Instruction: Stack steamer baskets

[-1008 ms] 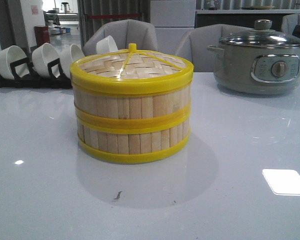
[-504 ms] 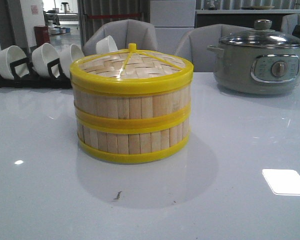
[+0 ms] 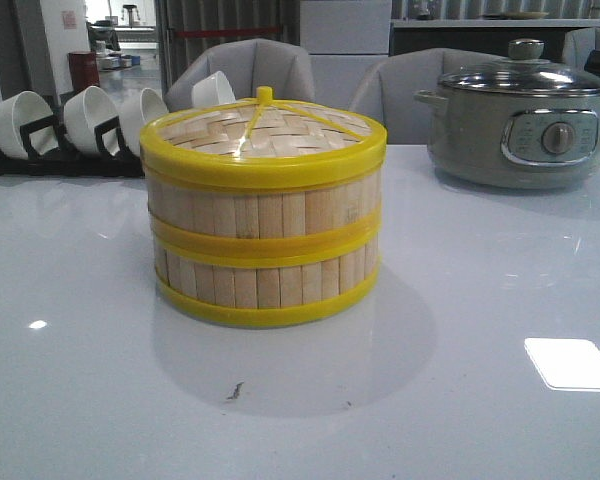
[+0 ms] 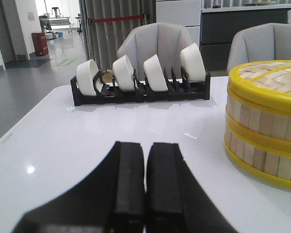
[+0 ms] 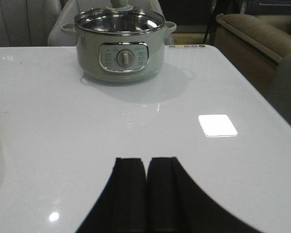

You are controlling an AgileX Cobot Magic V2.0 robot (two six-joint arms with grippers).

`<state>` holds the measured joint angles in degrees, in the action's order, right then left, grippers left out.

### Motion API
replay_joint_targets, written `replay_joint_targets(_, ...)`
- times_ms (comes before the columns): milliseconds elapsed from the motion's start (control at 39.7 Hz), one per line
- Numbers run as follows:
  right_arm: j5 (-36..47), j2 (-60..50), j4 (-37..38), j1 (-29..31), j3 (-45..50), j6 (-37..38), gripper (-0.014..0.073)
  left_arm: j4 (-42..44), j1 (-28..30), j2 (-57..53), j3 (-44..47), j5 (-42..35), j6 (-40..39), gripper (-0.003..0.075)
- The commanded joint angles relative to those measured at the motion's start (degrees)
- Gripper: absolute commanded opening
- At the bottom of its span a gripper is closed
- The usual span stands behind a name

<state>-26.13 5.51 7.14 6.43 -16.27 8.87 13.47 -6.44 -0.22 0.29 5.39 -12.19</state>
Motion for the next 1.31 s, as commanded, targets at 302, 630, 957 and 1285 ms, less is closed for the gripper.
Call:
replay_joint_targets(302, 5.38, 1.12, 0.18, 0.42, -1.61, -0.43, 0.0028, -0.15, 0.03, -0.87, 0.16, -5.69, -0.39, 0.0095)
replay_joint_targets(630, 5.38, 1.12, 0.18, 0.42, -1.61, -0.43, 0.0028, -8.31, 0.03, -0.75, 0.16, -5.39, 8.34, 0.0095)
replay_joint_targets(957, 5.38, 1.12, 0.18, 0.42, -1.61, -0.43, 0.0028, -8.31, 0.03, -0.75, 0.16, -5.39, 8.33, 0.0095)
replay_joint_targets(1285, 5.38, 1.12, 0.18, 0.42, -1.61, -0.43, 0.0028, -8.31, 0.03, -0.75, 0.16, -5.39, 8.33, 0.0095)
